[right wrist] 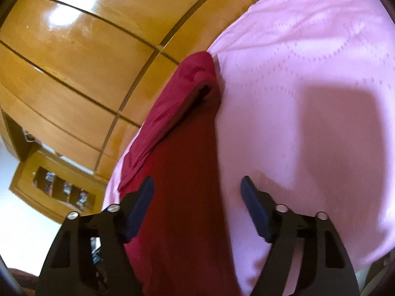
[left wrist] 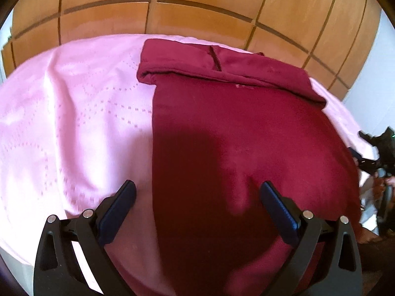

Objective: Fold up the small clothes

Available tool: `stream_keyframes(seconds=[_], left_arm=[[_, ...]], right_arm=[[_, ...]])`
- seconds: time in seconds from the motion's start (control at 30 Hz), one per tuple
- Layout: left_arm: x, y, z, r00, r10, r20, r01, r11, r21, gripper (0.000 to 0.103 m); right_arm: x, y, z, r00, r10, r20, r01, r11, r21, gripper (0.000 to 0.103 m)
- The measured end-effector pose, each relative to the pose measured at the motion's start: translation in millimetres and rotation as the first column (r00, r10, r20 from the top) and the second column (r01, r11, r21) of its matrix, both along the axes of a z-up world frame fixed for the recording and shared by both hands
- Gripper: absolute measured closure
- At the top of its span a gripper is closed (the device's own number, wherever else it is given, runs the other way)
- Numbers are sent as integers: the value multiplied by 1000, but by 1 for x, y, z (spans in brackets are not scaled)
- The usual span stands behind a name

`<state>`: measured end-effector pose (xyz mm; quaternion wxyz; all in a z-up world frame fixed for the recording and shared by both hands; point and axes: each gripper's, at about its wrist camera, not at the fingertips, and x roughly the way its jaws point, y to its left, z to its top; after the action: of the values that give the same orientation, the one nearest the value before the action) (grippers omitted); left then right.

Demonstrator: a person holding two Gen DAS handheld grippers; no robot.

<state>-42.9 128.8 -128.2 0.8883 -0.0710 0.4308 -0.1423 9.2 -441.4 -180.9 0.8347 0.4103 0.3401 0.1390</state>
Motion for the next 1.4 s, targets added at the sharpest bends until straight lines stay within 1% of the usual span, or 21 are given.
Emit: stream_keyframes(seconds=[0.03, 0.07, 0.2, 0.23, 0.3, 0.4, 0.53, 0.67, 0.7, 0.73, 0.77, 0.8, 0.87, 0.93, 1.0, 1.03, 1.17, 1.2, 1.23, 1.3, 1.4], left_arm=[[-4, 3, 0, 1000, -14, -1, 14, 1000, -24, 5], [-7, 6, 0, 1000, -25, -2, 25, 999, -42, 10], [-20, 19, -2, 999, -33, -11, 32, 997, -76, 38], [-22, 23, -3, 999, -39, -19, 37, 995, -94, 40], [-26, 29, -4, 998, -53, -38, 48, 990, -131, 48], [-34, 35, -6, 992, -103, -75, 87, 978, -189, 48], [-46, 33, -10, 980, -168, -105, 146, 971, -190, 48], [-51, 33, -14, 969, -208, -135, 177, 961, -213, 49], [-51, 31, -13, 967, -211, -143, 179, 961, -212, 56], [-48, 30, -13, 965, -213, -150, 179, 961, -212, 62], [-46, 29, -13, 965, -208, -160, 172, 962, -210, 74], [-43, 28, -12, 965, -195, -173, 157, 965, -209, 83], [-40, 31, -10, 966, -188, -180, 144, 962, -232, 91], [-37, 35, -6, 965, -191, -181, 137, 951, -276, 93], [-37, 36, 1, 967, -200, -158, 150, 947, -284, 94], [-38, 34, 6, 969, -207, -138, 162, 946, -281, 94], [-35, 35, 21, 978, -196, -71, 165, 936, -310, 96], [-33, 38, 25, 981, -188, -48, 160, 922, -352, 97], [-31, 40, 27, 982, -184, -31, 158, 911, -382, 97], [-25, 43, 36, 988, -155, 9, 144, 889, -434, 97], [-17, 43, 45, 990, -127, 61, 141, 879, -455, 97]], right_arm=[[-4, 1, 0, 1000, 15, -3, -15, 1000, 3, 37], [-8, 3, -2, 999, 36, -5, -36, 999, 8, 38], [-20, 11, -12, 992, 125, -29, -125, 992, 27, 51], [-22, 13, -15, 989, 144, -35, -143, 989, 32, 56], [-33, 12, -21, 986, 163, -40, -161, 986, 53, 60], [-45, 10, -26, 983, 180, -42, -175, 980, 94, 60], [-60, 16, -28, 969, 241, -60, -237, 969, 62, 60], [-70, 25, -36, 949, 295, -110, -293, 956, 28, 60], [-70, 27, -36, 947, 298, -119, -298, 954, 18, 60], [-69, 31, -36, 944, 308, -121, -308, 951, 15, 71], [-67, 34, -34, 941, 319, -117, -320, 947, 8, 74], [-65, 37, -30, 937, 331, -111, -334, 943, -11, 75], [-62, 43, -23, 930, 356, -93, -360, 932, -38, 75], [-55, 49, -15, 927, 369, -63, -372, 927, -52, 81], [-56, 46, -11, 933, 357, -49, -359, 931, -59, 81], [-56, 44, -8, 937, 347, -35, -348, 936, -56, 85], [-53, 39, 3, 946, 324, 34, -322, 946, -45, 86], [-51, 38, 8, 945, 322, 59, -320, 947, -43, 86], [-49, 38, 13, 944, 320, 83, -317, 947, -43, 91], [-44, 39, 18, 942, 317, 114, -315, 949, -37, 91], [-33, 43, 27, 938, 302, 168, -303, 953, -21, 91]])
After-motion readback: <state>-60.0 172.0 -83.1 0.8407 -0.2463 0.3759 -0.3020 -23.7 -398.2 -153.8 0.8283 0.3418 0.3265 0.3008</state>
